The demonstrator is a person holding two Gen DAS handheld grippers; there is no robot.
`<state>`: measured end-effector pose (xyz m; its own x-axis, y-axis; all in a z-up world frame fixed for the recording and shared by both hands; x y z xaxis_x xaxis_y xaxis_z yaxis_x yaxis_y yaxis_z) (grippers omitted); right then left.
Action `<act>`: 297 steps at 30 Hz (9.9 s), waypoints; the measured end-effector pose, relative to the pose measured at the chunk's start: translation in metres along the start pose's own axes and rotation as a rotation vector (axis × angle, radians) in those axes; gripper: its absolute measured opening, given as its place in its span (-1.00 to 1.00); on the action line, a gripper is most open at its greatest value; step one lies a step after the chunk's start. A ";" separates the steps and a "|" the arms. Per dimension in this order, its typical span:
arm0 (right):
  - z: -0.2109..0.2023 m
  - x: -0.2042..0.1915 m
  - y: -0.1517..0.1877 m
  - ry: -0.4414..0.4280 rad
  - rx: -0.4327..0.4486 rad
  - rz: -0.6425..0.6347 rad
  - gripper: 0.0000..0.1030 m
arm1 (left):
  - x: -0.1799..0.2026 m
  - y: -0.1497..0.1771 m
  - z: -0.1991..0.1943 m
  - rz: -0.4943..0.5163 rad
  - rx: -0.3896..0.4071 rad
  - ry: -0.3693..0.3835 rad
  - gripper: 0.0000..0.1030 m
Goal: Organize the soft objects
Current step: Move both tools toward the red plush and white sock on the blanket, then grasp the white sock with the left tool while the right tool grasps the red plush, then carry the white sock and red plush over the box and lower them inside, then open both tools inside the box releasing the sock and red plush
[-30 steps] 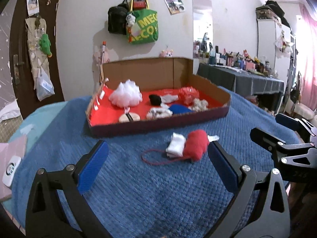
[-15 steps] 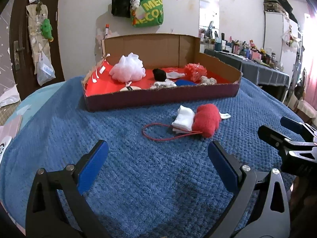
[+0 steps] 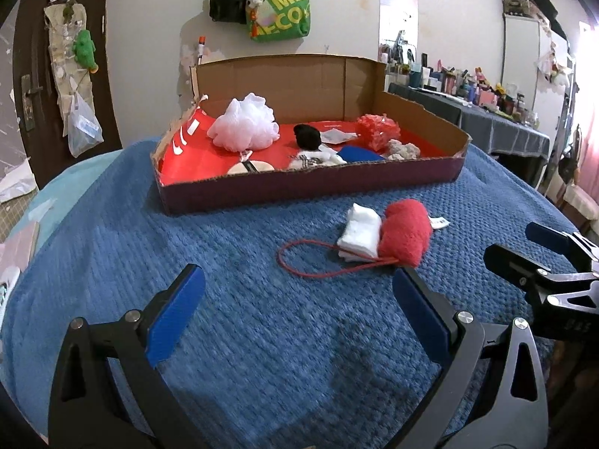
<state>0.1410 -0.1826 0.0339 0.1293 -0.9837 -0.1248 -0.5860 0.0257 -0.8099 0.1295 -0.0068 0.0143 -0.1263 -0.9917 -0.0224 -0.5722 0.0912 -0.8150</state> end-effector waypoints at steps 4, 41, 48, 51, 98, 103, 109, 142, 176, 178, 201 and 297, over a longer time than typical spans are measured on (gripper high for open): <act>0.008 -0.004 -0.008 -0.027 -0.023 0.003 1.00 | -0.004 -0.009 0.006 0.010 -0.018 0.014 0.98; 0.052 -0.007 -0.028 -0.012 -0.308 -0.026 1.00 | -0.048 -0.032 0.026 0.015 -0.055 0.005 0.98; 0.040 0.018 -0.026 0.086 -0.287 -0.054 1.00 | -0.045 -0.032 0.026 0.032 -0.064 0.004 0.98; 0.034 0.020 -0.033 0.016 -0.264 0.003 1.00 | -0.043 -0.033 0.028 0.029 -0.064 0.002 0.98; 0.063 -0.053 -0.017 -0.319 -0.316 -0.270 0.80 | 0.015 -0.034 0.054 0.227 -0.173 0.225 0.93; 0.078 -0.056 -0.016 -0.293 -0.334 -0.301 0.78 | 0.007 -0.031 0.061 0.211 -0.201 0.244 0.93; 0.086 -0.044 -0.018 -0.261 -0.329 -0.277 0.70 | 0.015 -0.028 0.064 0.252 -0.216 0.282 0.93; 0.072 -0.038 -0.025 -0.432 -0.330 -0.208 0.53 | 0.041 -0.026 0.087 0.331 -0.273 0.320 0.20; 0.027 -0.044 -0.040 -0.424 -0.199 -0.205 -0.21 | 0.035 -0.047 0.033 0.247 -0.141 0.382 -0.62; 0.025 -0.043 -0.044 -0.426 -0.190 -0.196 -0.21 | 0.033 -0.053 0.032 0.244 -0.130 0.381 -0.62; 0.188 -0.018 -0.243 -0.224 -0.295 -0.063 -0.21 | 0.000 -0.216 0.192 0.213 -0.255 0.218 -0.62; 0.312 -0.003 -0.214 -0.001 -0.560 -0.130 0.20 | 0.001 -0.198 0.280 0.207 -0.461 0.108 0.17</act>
<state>0.5156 -0.1298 0.0284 0.2290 -0.9724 -0.0449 -0.8994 -0.1937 -0.3918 0.4697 -0.0511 0.0138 -0.3443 -0.9358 -0.0764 -0.8210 0.3395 -0.4590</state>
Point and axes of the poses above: each gripper's, at about its wrist camera, not at the fingertips, and z roughly the way its jaws point, x to its right, y to its underside, the point moved 6 cm from there along z, roughly the way its jaws point, and after that the axes turned 1 degree about z, right-handed, at the moved point
